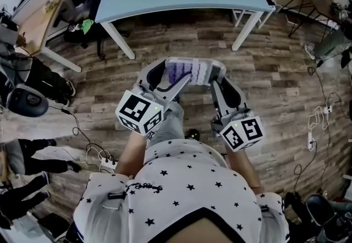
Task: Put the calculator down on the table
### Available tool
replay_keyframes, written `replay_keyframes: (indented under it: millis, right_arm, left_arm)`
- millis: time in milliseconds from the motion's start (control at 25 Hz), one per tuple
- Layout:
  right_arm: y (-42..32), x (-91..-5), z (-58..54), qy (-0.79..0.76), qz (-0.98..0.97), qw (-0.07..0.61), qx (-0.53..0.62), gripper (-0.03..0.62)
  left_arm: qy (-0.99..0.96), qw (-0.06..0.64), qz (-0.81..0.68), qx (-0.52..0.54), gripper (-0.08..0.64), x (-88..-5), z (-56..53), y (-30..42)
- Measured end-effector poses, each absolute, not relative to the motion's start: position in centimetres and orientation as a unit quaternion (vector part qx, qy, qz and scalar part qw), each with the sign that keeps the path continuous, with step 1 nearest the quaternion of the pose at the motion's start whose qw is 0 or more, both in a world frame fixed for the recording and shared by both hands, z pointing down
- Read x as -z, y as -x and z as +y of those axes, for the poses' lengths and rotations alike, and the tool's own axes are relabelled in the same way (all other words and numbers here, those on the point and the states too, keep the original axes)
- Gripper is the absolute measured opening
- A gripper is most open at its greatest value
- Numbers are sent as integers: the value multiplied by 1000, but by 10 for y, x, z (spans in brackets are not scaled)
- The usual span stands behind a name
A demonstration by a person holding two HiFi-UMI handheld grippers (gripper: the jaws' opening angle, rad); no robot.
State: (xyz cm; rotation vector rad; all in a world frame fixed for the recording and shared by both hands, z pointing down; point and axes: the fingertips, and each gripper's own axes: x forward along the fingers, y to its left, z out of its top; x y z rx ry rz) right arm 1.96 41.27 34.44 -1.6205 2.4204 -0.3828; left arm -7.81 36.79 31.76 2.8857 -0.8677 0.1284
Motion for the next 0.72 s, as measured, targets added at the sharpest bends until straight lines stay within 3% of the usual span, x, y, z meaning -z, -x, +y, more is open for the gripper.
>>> replay_keyframes:
  millis: [320,720]
  right_arm:
    - [-32,-345,340,560,814,91,123,76]
    - [0,-350,212,551,822,72,127,75]
  left_arm:
    - [-959,61,-275,-29,285,-320,293,65]
    - [-955,68,-287,-24,285,-327,168,98]
